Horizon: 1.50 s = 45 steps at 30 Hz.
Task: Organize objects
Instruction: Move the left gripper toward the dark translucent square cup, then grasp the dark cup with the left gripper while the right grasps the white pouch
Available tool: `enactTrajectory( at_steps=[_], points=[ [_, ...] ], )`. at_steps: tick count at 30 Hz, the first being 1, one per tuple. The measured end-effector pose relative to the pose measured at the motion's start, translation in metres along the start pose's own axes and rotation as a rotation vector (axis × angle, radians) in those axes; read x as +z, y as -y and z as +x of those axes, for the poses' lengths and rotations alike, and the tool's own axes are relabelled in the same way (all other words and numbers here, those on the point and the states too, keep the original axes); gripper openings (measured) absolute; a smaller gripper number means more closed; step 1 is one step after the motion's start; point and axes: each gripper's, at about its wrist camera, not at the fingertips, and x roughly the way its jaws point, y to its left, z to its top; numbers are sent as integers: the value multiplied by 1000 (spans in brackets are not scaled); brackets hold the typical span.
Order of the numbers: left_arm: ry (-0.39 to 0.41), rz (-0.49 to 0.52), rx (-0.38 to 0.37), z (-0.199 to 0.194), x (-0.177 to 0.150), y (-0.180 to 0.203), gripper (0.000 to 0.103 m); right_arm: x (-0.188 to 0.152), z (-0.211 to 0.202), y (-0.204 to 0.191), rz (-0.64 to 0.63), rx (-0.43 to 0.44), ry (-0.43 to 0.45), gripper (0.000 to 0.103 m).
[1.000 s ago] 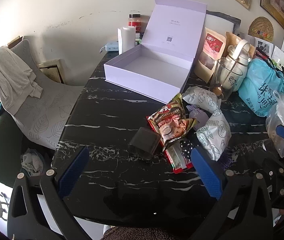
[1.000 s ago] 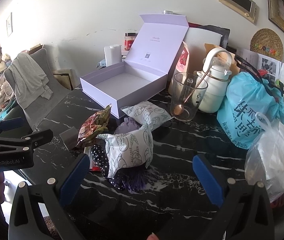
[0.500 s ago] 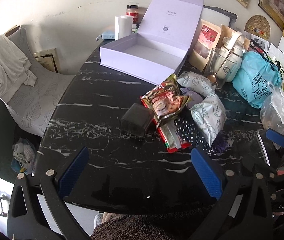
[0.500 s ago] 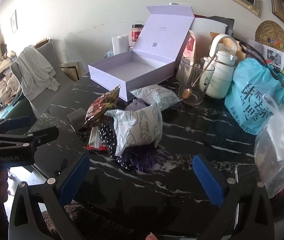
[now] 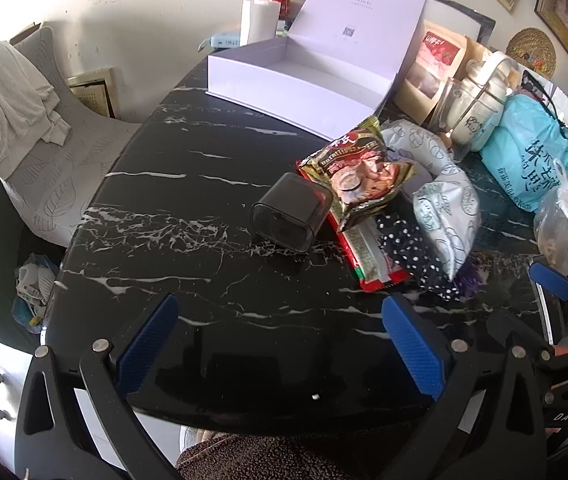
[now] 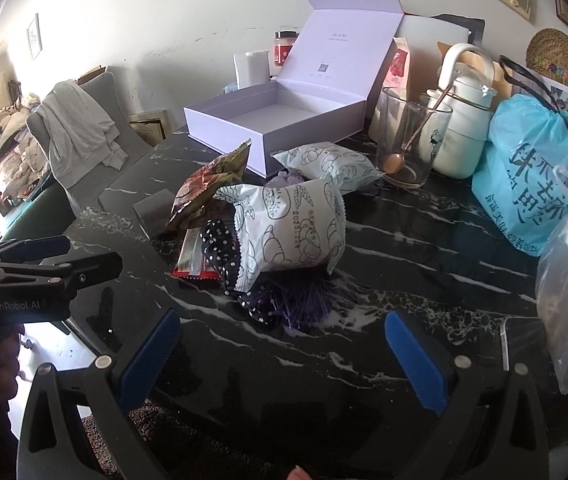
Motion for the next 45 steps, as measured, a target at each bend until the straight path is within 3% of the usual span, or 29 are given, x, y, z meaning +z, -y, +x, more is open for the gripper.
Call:
enactTrajectory(
  at_steps=[22, 42, 45],
  points=[
    [-113, -18, -13, 72, 47, -12, 102, 36, 57, 21, 25, 27, -53, 102],
    [-121, 68, -68, 93, 70, -2, 92, 61, 88, 29, 34, 131, -55, 102],
    [-125, 89, -72, 95, 71, 1, 92, 62, 92, 29, 35, 150, -68, 99]
  ],
)
